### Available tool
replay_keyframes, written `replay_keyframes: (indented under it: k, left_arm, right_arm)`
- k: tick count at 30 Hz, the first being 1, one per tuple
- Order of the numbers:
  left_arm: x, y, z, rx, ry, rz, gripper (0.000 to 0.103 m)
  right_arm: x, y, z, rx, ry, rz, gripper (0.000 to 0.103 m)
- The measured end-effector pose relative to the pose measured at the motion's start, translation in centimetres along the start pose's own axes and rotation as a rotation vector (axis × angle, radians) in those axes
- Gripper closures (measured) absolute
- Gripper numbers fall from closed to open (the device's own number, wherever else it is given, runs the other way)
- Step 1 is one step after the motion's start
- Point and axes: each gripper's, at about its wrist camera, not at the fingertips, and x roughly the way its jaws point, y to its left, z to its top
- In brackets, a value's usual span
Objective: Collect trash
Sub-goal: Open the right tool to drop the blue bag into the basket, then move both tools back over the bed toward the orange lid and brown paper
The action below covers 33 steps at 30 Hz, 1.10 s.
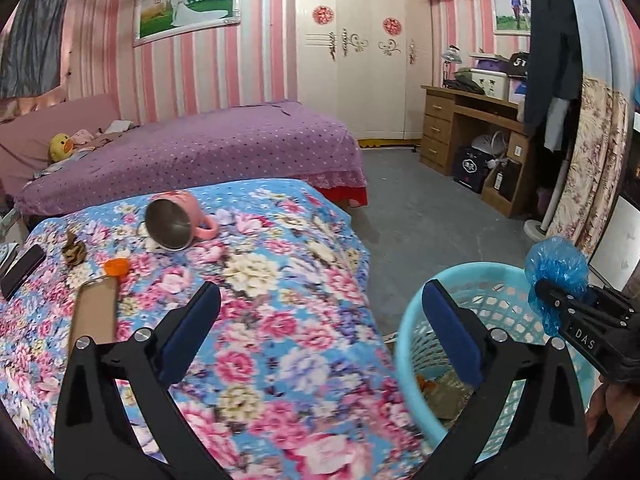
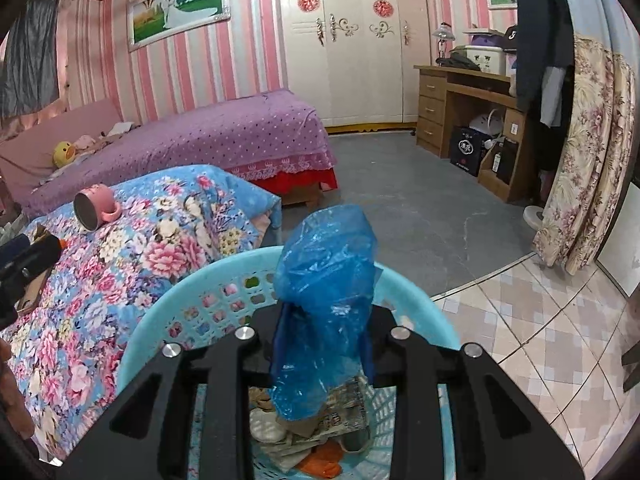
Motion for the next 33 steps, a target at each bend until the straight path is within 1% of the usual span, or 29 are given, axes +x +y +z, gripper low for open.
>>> replay_keyframes:
  k: [1, 2, 3, 5, 7, 8, 10, 11, 12, 19, 24, 27, 29, 33]
  left_arm:
    - [0.0, 0.4, -0.1, -0.003, 0.003, 0.004, 0.006]
    - [0.0, 0.9, -0.2, -0.006, 0.007, 0.009, 0.006]
    - [0.0, 1.3, -0.3, -0.008, 0.009, 0.012, 0.006]
    - [0.0, 2.1, -0.4, -0.011, 0.009, 0.022, 0.006]
    - [-0.1, 2.8, -0.5, -0.019, 0.01, 0.028, 0.006]
    - [-0.1, 3.3, -0.5, -0.024, 0.012, 0.03, 0.006]
    - [-0.2, 4.2, -0.6, -0.029, 0.016, 0.033, 0.006]
    - [-0.3, 4.6, -0.5, -0.031, 0.014, 0.037, 0.006]
    - [-0.4, 5.2, -0.5, -0.034, 0.011, 0.04, 0.006]
    - [-1.3, 8.3, -0.1, -0.049, -0.007, 0.055, 0.006]
    - [-2.1, 11.4, -0.1, -0.054, -0.031, 0.095, 0.006]
    - [-2.3, 13.4, -0.1, -0.07, -0.034, 0.115, 0.006]
    - [-2.3, 14.7, -0.3, -0.073, -0.034, 0.141, 0.006]
    - [-1.9, 18.0, -1.0, -0.111, -0.02, 0.166, 0.006]
  right_arm:
    - [0.0, 0.1, 0.0, 0.001, -0.001, 0.001, 0.055]
    - [-0.1, 0.3, 0.1, 0.003, -0.005, 0.001, 0.038]
    - [-0.2, 0.7, 0.1, 0.004, -0.012, 0.002, 0.03]
    - [-0.3, 1.3, 0.2, 0.0, -0.018, 0.009, 0.03]
    - [-0.5, 1.9, 0.4, -0.003, -0.022, 0.012, 0.022]
    - [-0.7, 2.3, 0.5, -0.005, -0.027, 0.013, 0.016]
    - [-1.1, 2.9, 0.7, -0.015, -0.038, 0.001, 0.012]
    - [-1.5, 3.4, 0.9, -0.021, -0.051, -0.015, 0.007]
    - [-1.8, 3.6, 1.0, -0.02, -0.065, -0.025, 0.005]
    - [-2.2, 5.2, 1.7, 0.004, -0.085, -0.055, 0.005]
    - [-2.0, 7.4, 2.1, -0.005, -0.098, -0.07, 0.005]
    - [-2.0, 8.7, 2.4, -0.014, -0.111, -0.053, 0.005]
    - [-2.0, 9.9, 2.5, -0.029, -0.121, -0.047, 0.005]
    - [-1.8, 11.9, 2.6, -0.057, -0.123, -0.034, 0.005]
